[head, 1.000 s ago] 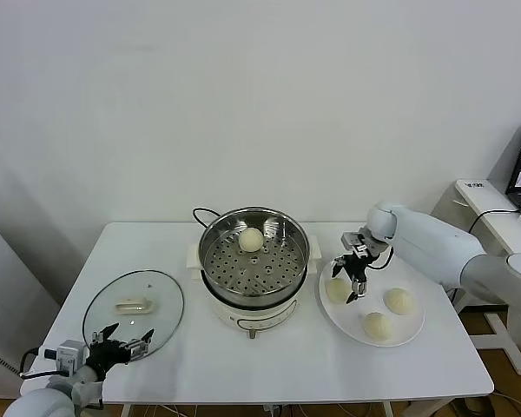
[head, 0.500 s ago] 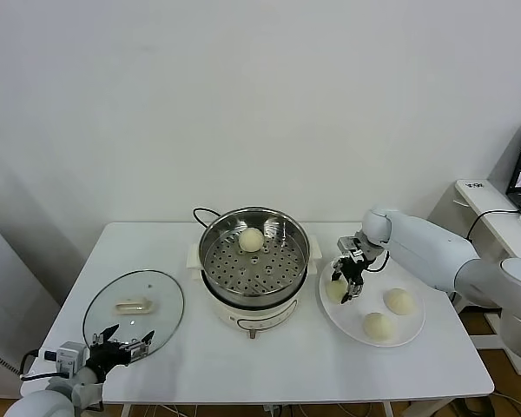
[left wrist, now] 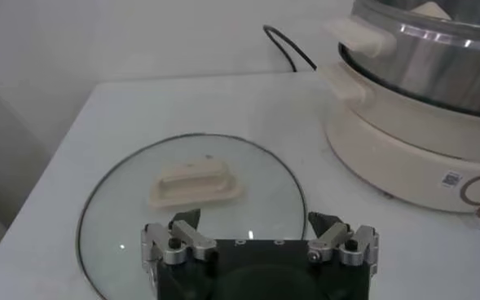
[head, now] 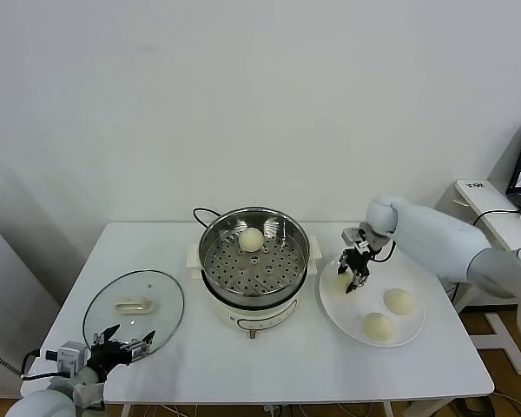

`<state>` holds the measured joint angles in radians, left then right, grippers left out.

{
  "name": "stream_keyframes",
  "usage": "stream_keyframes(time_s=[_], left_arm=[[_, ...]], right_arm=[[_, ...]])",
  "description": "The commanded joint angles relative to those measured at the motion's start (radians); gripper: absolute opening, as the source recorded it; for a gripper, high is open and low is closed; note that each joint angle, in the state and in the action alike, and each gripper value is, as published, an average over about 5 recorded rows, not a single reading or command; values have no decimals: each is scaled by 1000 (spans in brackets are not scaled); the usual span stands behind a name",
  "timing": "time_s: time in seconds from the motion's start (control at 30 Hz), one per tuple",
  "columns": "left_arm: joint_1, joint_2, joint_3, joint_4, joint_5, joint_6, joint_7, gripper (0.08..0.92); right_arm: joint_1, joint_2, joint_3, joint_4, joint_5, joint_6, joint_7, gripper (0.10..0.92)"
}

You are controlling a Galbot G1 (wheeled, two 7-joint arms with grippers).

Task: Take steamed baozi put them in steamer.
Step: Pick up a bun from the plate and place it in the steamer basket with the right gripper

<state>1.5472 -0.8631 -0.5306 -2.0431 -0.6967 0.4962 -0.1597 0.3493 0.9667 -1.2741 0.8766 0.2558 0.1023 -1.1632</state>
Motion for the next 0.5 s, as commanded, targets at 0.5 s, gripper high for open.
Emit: stream_keyframes(time_s=[0.5], left_arm=[[-21,12,14,-3,0,9,-3,823]], right_arm=[[508,18,-235,262,568,-246,69,475]])
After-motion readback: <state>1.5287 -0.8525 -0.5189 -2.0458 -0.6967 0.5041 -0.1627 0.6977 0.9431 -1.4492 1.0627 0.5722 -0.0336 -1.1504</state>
